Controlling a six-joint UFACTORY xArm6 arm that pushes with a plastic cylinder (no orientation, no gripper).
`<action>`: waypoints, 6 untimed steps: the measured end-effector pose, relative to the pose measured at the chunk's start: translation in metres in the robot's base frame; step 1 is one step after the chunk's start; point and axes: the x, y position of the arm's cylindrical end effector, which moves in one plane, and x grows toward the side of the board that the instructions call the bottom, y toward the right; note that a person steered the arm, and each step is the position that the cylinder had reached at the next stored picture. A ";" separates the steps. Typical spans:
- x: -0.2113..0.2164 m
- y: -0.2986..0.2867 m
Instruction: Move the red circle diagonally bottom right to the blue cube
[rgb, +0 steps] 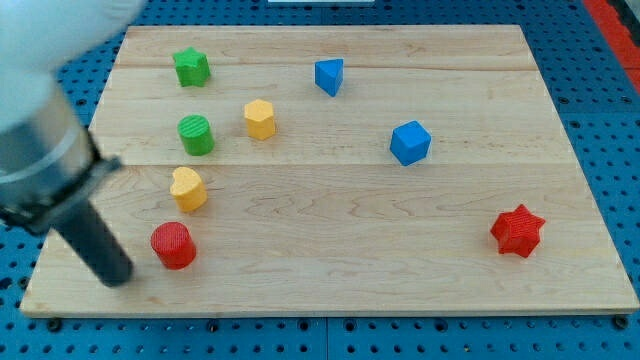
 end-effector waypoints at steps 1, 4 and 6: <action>-0.021 0.088; 0.040 0.160; 0.007 0.274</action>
